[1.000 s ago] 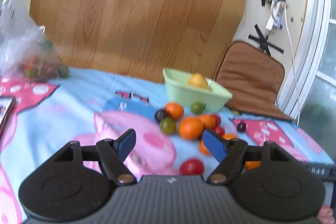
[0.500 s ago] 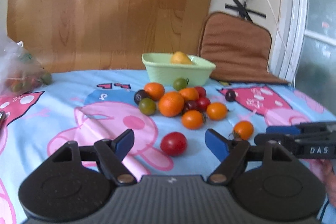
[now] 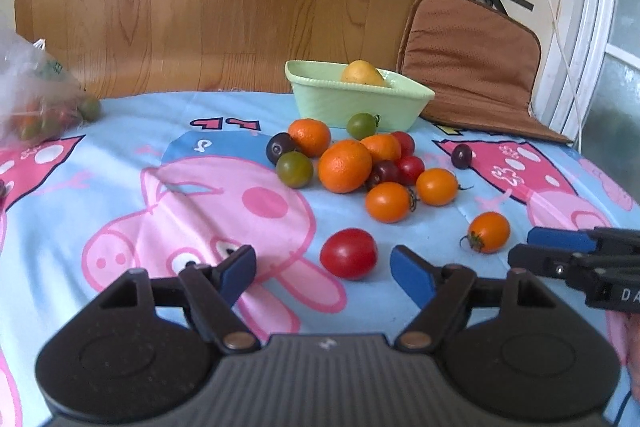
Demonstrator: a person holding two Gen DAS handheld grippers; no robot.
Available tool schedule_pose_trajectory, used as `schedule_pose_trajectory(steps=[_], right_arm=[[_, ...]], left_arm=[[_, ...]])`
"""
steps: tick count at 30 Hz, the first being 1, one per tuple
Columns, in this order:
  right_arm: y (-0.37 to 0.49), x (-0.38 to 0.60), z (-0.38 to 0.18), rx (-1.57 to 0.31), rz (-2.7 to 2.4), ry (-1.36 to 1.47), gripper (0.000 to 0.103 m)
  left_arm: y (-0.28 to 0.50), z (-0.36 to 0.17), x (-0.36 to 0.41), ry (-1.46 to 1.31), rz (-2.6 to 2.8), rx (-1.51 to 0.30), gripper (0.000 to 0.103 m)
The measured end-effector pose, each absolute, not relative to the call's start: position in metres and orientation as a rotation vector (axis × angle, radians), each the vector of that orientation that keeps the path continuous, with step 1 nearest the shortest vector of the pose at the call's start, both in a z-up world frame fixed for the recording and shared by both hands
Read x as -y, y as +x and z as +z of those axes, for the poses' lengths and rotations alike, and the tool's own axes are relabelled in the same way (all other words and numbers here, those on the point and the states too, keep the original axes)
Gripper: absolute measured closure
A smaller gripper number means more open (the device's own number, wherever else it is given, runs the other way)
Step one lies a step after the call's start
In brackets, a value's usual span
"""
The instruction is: Organize fruits
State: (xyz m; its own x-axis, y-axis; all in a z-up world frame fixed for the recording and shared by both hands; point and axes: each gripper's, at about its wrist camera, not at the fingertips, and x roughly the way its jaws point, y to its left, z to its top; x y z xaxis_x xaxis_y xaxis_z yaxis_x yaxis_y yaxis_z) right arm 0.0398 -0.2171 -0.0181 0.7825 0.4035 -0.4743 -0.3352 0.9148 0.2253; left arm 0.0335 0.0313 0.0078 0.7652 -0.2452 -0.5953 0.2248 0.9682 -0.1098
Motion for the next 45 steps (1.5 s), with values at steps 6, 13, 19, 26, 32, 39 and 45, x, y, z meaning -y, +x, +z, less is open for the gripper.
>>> schedule_pose_trajectory(steps=[6,13,19,26,32,39,45], right_arm=[[0.0395,0.2162,-0.0179,-0.541,0.397,0.128,0.052],[0.0389,0.2158,-0.0176,-0.541,0.397,0.127,0.052],[0.039,0.2158,-0.0177,-0.54,0.397,0.126,0.052],[0.0391,0.2157,-0.0175,-0.54,0.397,0.126,0.052],[0.0391,0.2157,-0.0175,-0.54,0.397,0.126,0.052],[0.0389,0.2155,-0.0174,-0.54,0.397,0.126,0.052],[0.0388,0.2154,-0.0173,-0.539,0.397,0.126,0.052]], left_arm=[[0.0341,0.0075,-0.0279,-0.004,-0.251,-0.657,0.025],[0.0343,0.0071,-0.0251,0.019,-0.244,-0.66,0.024],[0.0349,0.0066,-0.0227,0.033,-0.237,-0.662,0.024],[0.0354,0.0059,-0.0216,0.038,-0.229,-0.664,0.024],[0.036,0.0059,-0.0231,0.036,-0.218,-0.664,0.024],[0.0364,0.006,-0.0241,0.033,-0.204,-0.664,0.024],[0.0369,0.0057,-0.0247,0.034,-0.203,-0.665,0.024]])
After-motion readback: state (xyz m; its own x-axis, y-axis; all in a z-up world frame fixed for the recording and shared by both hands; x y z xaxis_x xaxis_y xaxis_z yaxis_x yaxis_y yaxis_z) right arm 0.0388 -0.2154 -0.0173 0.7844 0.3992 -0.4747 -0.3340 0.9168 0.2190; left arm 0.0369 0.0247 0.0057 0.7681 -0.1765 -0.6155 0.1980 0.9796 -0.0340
